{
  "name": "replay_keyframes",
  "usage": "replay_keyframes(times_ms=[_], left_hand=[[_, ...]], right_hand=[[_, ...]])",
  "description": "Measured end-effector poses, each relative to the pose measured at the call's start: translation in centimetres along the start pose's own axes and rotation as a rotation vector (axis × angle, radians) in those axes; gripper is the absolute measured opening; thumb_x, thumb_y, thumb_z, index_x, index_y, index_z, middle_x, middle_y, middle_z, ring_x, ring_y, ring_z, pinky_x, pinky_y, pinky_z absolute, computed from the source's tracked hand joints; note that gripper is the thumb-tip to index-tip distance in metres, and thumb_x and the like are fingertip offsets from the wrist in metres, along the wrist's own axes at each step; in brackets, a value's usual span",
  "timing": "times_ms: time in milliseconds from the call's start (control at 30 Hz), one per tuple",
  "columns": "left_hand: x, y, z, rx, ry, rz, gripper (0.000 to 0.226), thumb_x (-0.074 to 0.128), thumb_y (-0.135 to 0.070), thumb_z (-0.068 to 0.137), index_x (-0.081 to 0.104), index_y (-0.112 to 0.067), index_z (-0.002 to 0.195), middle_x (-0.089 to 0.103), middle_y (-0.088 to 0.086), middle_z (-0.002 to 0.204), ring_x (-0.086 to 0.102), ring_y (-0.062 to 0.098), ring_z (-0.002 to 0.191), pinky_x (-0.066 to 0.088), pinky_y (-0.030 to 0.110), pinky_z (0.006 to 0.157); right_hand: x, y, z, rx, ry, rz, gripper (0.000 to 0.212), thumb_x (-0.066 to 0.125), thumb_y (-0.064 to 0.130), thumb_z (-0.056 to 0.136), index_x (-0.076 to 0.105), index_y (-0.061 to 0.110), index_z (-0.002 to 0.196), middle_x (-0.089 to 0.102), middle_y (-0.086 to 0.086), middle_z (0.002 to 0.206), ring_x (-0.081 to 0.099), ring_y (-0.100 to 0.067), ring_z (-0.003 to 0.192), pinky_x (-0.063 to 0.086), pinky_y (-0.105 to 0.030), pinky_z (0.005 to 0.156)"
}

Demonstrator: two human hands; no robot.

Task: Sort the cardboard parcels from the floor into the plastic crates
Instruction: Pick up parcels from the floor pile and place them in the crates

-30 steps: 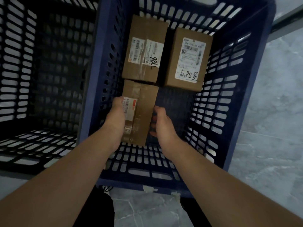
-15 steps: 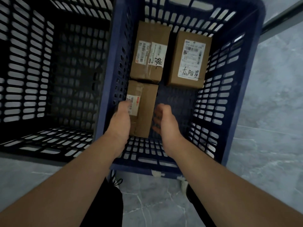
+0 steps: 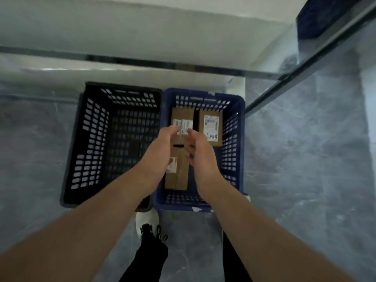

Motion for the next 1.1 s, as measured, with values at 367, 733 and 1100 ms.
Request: replay_keyframes(times_ms=[367, 733, 1100], left_hand=[[-3.5, -17.2, -17.9, 0.239, 0.049, -0.058, 0.037, 0.035, -0.044, 0.107, 0.063, -0.03, 0.127, 0.07, -0.019, 0.117, 0.063, -0.003, 0.113, 0.045, 0.015, 0.097], [-7.0, -31.9, -36.8, 0.544, -0.014, -0.167, 0.045, 0.032, -0.046, 0.107, 0.054, -0.034, 0.144, 0.045, -0.01, 0.156, 0.039, 0.022, 0.145, 0.021, 0.046, 0.125], [-8.5, -37.9, -54.4, 0.833, -0.227, -0.224, 0.048, 0.027, -0.052, 0.107, 0.055, -0.037, 0.143, 0.045, -0.01, 0.157, 0.04, 0.027, 0.145, 0.025, 0.052, 0.123]], right_hand=[[5.0, 16.5, -18.7, -0.234, -0.064, 0.147, 0.038, 0.047, 0.037, 0.114, 0.064, 0.025, 0.146, 0.066, 0.002, 0.142, 0.062, -0.015, 0.13, 0.051, -0.035, 0.11], [5.7, 31.3, -37.1, -0.567, -0.076, 0.115, 0.042, 0.044, 0.039, 0.113, 0.062, 0.025, 0.149, 0.063, 0.002, 0.147, 0.057, -0.018, 0.137, 0.045, -0.043, 0.121], [4.7, 40.4, -53.0, -0.832, 0.176, -0.064, 0.045, 0.037, 0.037, 0.114, 0.061, 0.024, 0.15, 0.059, 0.0, 0.154, 0.055, -0.021, 0.141, 0.043, -0.046, 0.123]])
Point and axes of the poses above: each hand's wrist, its own z-axis towards the middle knuckle, its own x-axis out of the palm, y = z × x, the point moved 2 cm from there along z, towards the middle knuckle
